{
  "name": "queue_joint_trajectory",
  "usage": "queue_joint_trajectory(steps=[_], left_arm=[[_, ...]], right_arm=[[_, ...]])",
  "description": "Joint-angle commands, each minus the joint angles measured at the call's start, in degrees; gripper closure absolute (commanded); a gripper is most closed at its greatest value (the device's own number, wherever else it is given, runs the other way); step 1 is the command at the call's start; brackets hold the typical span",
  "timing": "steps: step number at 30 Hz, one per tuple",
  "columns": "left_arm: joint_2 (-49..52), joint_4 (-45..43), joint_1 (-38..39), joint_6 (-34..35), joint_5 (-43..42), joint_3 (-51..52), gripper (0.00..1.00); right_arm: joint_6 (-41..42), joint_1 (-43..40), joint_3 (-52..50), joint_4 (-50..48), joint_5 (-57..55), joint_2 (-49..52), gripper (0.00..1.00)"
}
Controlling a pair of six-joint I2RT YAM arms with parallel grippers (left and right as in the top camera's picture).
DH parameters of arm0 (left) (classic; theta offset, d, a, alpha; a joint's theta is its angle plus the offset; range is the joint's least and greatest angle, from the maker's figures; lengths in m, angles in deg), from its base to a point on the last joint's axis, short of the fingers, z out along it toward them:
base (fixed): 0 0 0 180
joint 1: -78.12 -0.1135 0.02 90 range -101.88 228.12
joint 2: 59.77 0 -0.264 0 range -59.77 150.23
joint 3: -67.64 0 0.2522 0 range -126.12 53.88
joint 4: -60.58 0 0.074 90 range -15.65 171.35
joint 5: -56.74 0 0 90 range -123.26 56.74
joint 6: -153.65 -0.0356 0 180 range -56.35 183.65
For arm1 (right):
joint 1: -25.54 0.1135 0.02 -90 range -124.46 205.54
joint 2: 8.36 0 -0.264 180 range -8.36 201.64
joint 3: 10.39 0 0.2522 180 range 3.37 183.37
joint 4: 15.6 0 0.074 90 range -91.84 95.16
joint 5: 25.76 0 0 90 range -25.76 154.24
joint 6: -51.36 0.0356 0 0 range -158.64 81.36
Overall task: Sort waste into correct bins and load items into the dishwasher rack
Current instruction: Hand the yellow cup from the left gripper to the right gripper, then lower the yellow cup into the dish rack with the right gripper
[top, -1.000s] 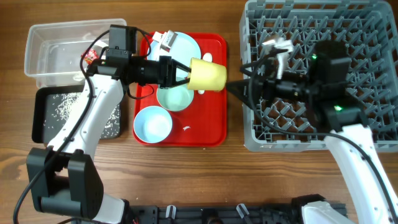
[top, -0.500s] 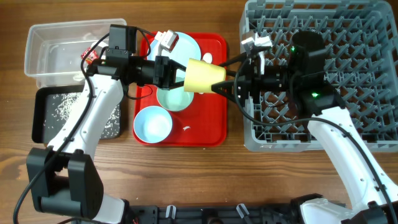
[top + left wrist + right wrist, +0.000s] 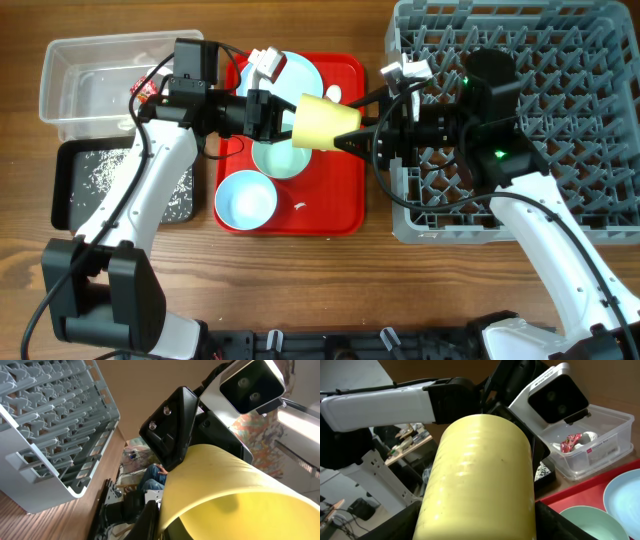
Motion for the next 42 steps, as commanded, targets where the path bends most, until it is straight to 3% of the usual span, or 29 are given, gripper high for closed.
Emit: queue_joint_trajectory(steps=[1, 6, 10, 14, 21, 30, 34, 40, 42], left_arm=[[-0.87, -0.42, 0.33, -1.18, -0.81, -0.68, 0.96], [-0.87, -0.44, 1.01, -1.18, -0.79, -0.68, 0.96], [-0.87, -0.42, 1.03, -1.20, -0.76, -0.68, 0.76], [-0.87, -0.42, 1.03, -1.18, -0.76, -0.68, 0.67], [-0.87, -0.42, 0.76, -1.20, -0.76, -0.68, 0.64], [-0.87, -0.37, 0.13, -1.36, 2.71, -0.68, 0.62], [-0.87, 0.26, 0.13, -1.38, 10.49, -0.68, 0.59], [-0.87, 7.80, 0.17, -1.36, 40.46, -0.68, 0.54], [-0.87, 10.34, 0.17, -1.36, 49.48, -0.68, 0.53]], right_arm=[[0.04, 2.36, 0.96, -0.98, 3.48, 0.11, 0.34], [0.07, 2.40, 0.96, -0.98, 3.48, 0.20, 0.50], [1.07, 2.38, 0.96, -0.98, 3.19, 0.20, 0.64], [1.01, 2.12, 0.96, -0.52, 1.70, 0.20, 0.65], [0.57, -5.09, 0.96, 2.84, 1.55, 0.20, 0.67], [-6.49, -19.47, 0.96, 18.56, -1.31, 0.20, 0.67], [-6.58, -22.82, 0.98, 27.52, -12.04, -0.70, 0.67], [-6.51, -23.12, 5.55, 43.69, -32.79, -4.50, 0.66], [-5.73, -23.12, 10.43, 51.28, -40.35, -5.11, 0.60]])
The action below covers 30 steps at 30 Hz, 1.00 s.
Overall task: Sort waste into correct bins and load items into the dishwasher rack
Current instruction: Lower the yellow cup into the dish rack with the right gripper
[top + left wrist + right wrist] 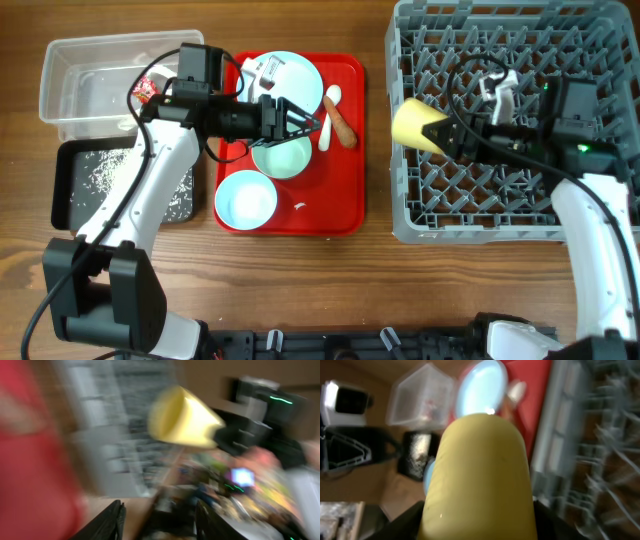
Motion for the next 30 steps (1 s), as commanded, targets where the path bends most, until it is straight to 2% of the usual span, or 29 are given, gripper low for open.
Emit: queue_joint_trajectory(steps=[1, 6, 14, 21, 30], left_arm=[[-0.87, 3.41, -0.22, -0.52, 24.74, -0.50, 0.53], [-0.87, 5.84, -0.22, -0.52, 35.63, -0.50, 0.51], [-0.87, 6.05, -0.22, -0.52, 42.45, -0.50, 0.50], [-0.87, 5.99, -0.22, -0.50, 42.77, -0.50, 0.50], [-0.87, 6.01, -0.22, -0.48, 42.77, -0.50, 0.50]], right_arm=[[-0.15, -0.04, 10.03, 8.87, -18.93, -3.23, 0.59], [1.75, 0.00, 19.85, 23.04, -31.58, -2.93, 0.59], [8.44, 2.80, 20.83, 37.83, -43.74, 1.44, 0.59], [8.00, 3.26, 20.79, 41.81, -44.06, 8.57, 0.59], [7.61, 7.15, 20.37, 41.29, -43.63, 14.82, 0.59]])
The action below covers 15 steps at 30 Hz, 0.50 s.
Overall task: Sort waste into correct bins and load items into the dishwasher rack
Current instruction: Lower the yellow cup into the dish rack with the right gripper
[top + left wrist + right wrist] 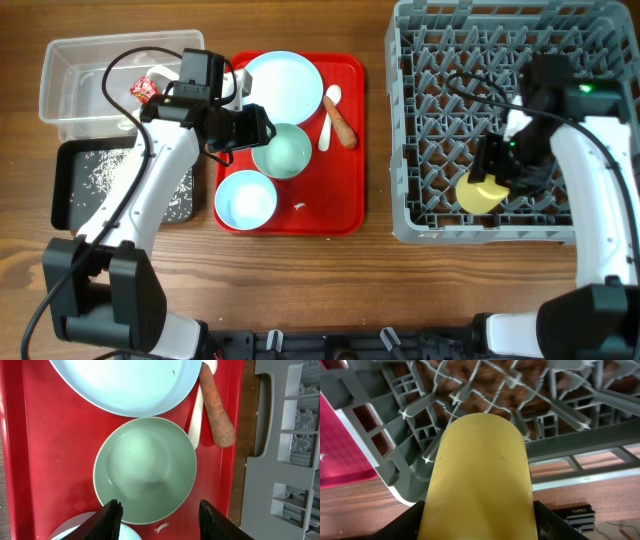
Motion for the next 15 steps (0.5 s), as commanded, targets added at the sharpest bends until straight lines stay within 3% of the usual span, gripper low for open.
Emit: queue_joint_trajectory(steps=[1, 13, 14, 15], left_arm=[[-0.87, -0.11, -0.22, -0.48, 0.74, -0.50, 0.50], [-0.87, -0.11, -0.22, -0.50, 0.76, -0.50, 0.49], [-0.87, -0.11, -0.22, -0.50, 0.76, -0.50, 0.50], [-0.87, -0.11, -0.22, -0.50, 0.74, -0.50, 0.50]], right_arm=[[0.92, 2.84, -0.15, -0.50, -0.83, 2.32, 0.59], [1.07, 3.63, -4.04, -2.05, -0.81, 3.56, 0.57], [1.05, 3.63, -4.04, -2.12, -0.81, 3.56, 0.54], [1.07, 3.63, -4.04, -2.32, -0.81, 3.56, 0.45]])
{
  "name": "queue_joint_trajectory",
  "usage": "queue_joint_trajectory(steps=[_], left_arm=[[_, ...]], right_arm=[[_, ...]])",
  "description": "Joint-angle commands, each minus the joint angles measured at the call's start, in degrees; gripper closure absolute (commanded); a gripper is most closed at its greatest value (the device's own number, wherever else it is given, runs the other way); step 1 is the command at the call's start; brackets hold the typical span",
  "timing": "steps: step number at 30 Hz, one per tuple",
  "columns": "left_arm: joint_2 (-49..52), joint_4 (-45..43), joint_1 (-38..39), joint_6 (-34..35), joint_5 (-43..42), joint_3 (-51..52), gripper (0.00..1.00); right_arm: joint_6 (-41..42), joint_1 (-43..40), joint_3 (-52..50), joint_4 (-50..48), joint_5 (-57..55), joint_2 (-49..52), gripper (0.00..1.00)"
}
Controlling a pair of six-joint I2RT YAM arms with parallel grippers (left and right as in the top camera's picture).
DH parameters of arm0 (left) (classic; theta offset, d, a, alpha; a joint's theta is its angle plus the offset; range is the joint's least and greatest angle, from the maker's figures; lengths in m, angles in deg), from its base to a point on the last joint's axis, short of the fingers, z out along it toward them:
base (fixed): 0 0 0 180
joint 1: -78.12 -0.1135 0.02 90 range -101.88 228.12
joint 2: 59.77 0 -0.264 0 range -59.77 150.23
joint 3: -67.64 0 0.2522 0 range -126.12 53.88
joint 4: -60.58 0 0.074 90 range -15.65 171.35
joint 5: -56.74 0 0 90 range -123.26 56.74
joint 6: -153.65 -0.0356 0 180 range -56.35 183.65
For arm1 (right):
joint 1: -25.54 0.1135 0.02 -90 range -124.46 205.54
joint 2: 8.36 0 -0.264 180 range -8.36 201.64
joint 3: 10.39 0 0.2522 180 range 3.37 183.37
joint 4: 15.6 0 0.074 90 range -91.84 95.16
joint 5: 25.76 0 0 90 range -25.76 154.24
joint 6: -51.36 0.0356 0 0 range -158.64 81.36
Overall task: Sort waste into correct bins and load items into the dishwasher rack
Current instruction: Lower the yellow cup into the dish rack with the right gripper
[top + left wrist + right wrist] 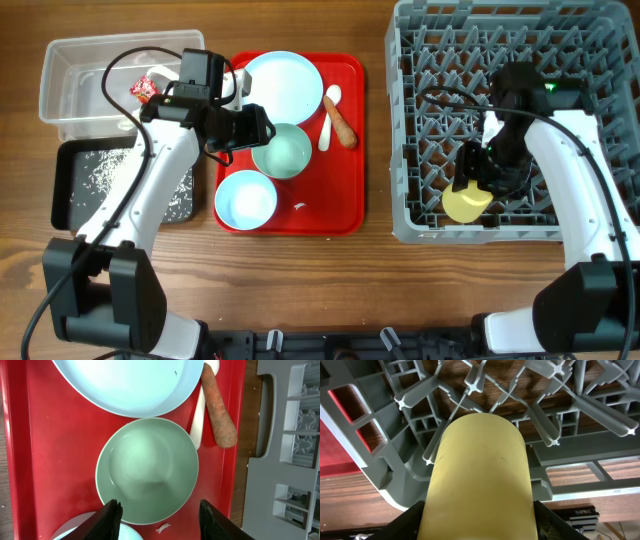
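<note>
My right gripper (479, 525) is shut on a yellow cup (466, 204) (479, 480), held over the front-left part of the grey dishwasher rack (600, 30) (380, 440). On the red tray (345, 205) (30, 460) my left gripper (262, 125) (159, 522) hangs open above a green bowl (282, 155) (146, 471). A light-blue plate (283, 78) (125, 385) lies behind the bowl and a light-blue bowl (246, 200) in front. A white spoon (326, 115) (200, 420) and a carrot piece (343, 125) (220, 415) lie on the tray's right side.
A clear plastic bin (80, 70) holding a red wrapper (141, 90) stands at the far left. In front of it is a black tray (70, 190) with white crumbs. A small white scrap (300, 206) (162, 527) lies on the red tray.
My right gripper has moved the yellow cup slightly left and forward over the rack's front-left corner. The left gripper stays open above the green bowl.
Both grippers met over the red tray with the yellow cup between them. Then my right gripper held the cup alone at the rack's left edge, the left one open over the tray. Later the cup was over the rack's front, and now sits nearer its front-left corner.
</note>
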Motion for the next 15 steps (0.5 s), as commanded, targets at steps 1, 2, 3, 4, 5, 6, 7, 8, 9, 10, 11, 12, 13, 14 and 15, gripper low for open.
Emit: queue_joint_trajectory(steps=[1, 2, 3, 4, 5, 6, 7, 8, 9, 10, 11, 12, 13, 14, 15], left_arm=[[-0.87, -0.11, -0.22, -0.50, 0.33, -0.50, 0.49], [-0.87, -0.11, -0.22, -0.50, 0.33, -0.50, 0.50], [-0.87, -0.11, -0.22, -0.50, 0.33, -0.50, 0.49], [-0.87, -0.11, -0.22, -0.50, 0.33, -0.50, 0.50], [-0.87, -0.11, -0.22, -0.50, 0.33, -0.50, 0.50], [-0.87, -0.09, -0.22, -0.50, 0.33, -0.50, 0.49], [-0.87, -0.11, -0.22, -0.50, 0.33, -0.50, 0.49], [-0.87, -0.09, -0.22, -0.50, 0.33, -0.50, 0.49], [-0.87, -0.09, -0.22, -0.50, 0.33, -0.50, 0.49], [-0.87, -0.09, -0.22, -0.50, 0.33, -0.50, 0.49], [-0.87, -0.09, -0.22, -0.50, 0.35, -0.50, 0.49], [-0.87, -0.09, -0.22, -0.50, 0.33, -0.50, 0.49], [-0.87, -0.11, -0.22, -0.50, 0.33, -0.50, 0.49], [-0.87, -0.09, -0.22, -0.50, 0.33, -0.50, 0.49], [-0.87, -0.11, -0.22, -0.50, 0.33, -0.50, 0.49]], right_arm=[[0.83, 0.13, -0.48, -0.72, -0.61, 0.94, 0.37], [0.83, 0.13, -0.48, -0.81, -0.61, 0.94, 0.31], [0.85, 0.13, -0.48, -1.16, -0.61, 0.94, 0.28], [0.83, 0.13, -0.48, -1.33, -0.61, 0.94, 0.28], [0.85, 0.13, -0.48, -1.46, -0.61, 0.94, 0.27], [0.85, 0.13, -0.48, -1.64, -0.59, 0.94, 0.27], [0.83, 0.13, -0.48, -1.64, -0.61, 0.94, 0.27], [0.85, 0.13, -0.48, -1.90, -0.61, 0.94, 0.27], [0.83, 0.13, -0.48, -2.29, -0.59, 0.94, 0.27], [0.85, 0.13, -0.48, -2.56, -0.61, 0.94, 0.27], [0.87, 0.13, -0.48, -2.73, -0.59, 0.94, 0.26], [0.85, 0.13, -0.46, -3.10, -0.59, 0.94, 0.27], [0.85, 0.13, -0.46, -3.34, -0.59, 0.94, 0.26], [0.87, 0.13, -0.46, -3.74, -0.59, 0.94, 0.27], [0.87, 0.13, -0.46, -4.20, -0.59, 0.94, 0.27]])
